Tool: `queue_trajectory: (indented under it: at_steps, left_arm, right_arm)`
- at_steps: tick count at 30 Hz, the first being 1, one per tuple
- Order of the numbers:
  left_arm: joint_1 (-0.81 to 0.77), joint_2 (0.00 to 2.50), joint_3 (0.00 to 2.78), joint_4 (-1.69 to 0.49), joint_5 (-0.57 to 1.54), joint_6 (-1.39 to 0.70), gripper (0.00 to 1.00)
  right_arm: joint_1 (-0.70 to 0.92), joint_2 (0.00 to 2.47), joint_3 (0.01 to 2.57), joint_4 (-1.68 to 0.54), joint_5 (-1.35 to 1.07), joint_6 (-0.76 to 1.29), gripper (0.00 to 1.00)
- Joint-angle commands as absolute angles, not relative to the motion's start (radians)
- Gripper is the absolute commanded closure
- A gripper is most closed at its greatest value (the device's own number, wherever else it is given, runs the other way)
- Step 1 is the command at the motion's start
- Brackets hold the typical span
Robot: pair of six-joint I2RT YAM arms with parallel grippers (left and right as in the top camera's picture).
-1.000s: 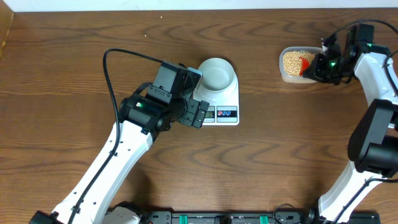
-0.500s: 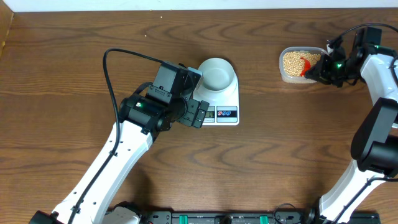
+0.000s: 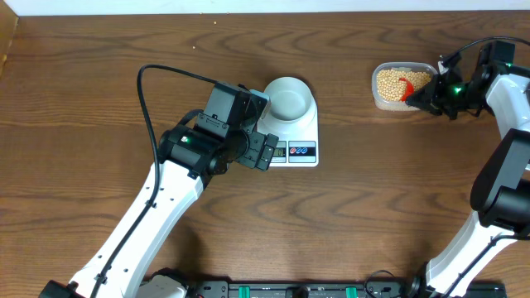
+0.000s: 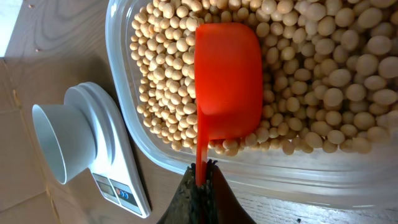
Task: Scoop item into bowl and weigh 50g on scale
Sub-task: 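Drag the red scoop through the soybeans to fill it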
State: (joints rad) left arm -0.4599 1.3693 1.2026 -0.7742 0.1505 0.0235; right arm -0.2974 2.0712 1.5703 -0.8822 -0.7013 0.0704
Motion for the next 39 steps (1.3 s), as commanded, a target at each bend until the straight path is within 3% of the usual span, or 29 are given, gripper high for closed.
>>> queue_trajectory:
  at_steps: [1,39]
  left_arm:
    - [-0.455,1.372,1.195,-0.774,0.141,0.025,0.07]
    - [-0.455,1.372,1.195,-0.774,0.141,0.025,0.07]
  right_arm:
    - [-0.302,2.093,1.555,-0.896,-0.756,0.048,0.99]
    - [-0.275,2.129,1.555,-0.812,-0.744,0.055,0.99]
